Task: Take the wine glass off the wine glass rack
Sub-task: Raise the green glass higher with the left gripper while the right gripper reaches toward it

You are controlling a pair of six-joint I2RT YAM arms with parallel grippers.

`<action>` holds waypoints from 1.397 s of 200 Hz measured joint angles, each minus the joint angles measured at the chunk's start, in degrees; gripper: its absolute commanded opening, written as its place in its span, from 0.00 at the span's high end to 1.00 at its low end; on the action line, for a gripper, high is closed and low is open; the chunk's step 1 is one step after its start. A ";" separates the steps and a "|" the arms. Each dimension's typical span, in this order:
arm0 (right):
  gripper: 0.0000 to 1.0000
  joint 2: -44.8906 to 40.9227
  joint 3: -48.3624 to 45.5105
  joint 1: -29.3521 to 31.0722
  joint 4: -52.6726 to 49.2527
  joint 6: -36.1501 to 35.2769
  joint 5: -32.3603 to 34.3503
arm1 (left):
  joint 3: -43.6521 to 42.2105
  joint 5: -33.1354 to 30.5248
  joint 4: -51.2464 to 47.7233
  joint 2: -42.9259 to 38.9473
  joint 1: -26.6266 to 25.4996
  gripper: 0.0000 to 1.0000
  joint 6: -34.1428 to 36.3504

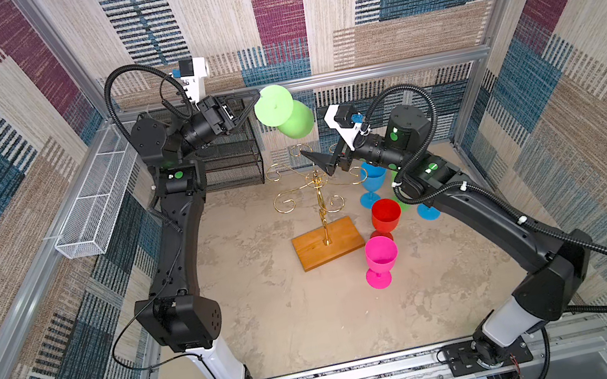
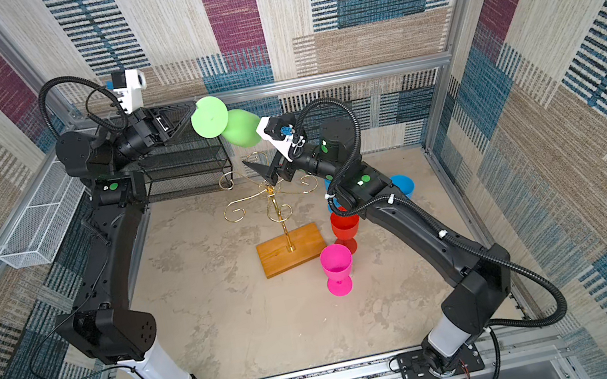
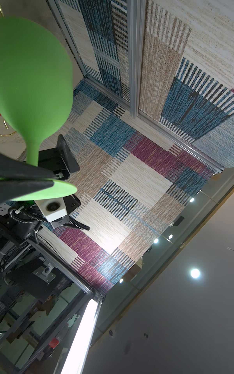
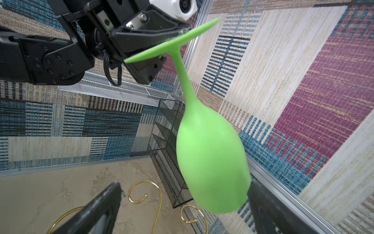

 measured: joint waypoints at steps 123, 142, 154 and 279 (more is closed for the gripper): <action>0.01 10.62 11.61 0.04 2.34 -0.81 1.05 | -2.60 -0.22 2.93 -2.21 -0.55 1.00 -3.13; 0.01 12.26 13.84 0.04 1.99 -0.81 1.03 | -2.62 -0.24 3.45 -2.23 -0.59 1.00 -4.33; 0.01 13.35 15.39 0.04 1.73 -0.79 1.03 | -2.71 -0.26 3.87 -2.23 -0.59 1.00 -4.55; 0.17 15.69 19.08 1.03 -2.73 -0.85 1.01 | -3.04 -0.46 5.20 -2.21 -0.59 1.00 -6.54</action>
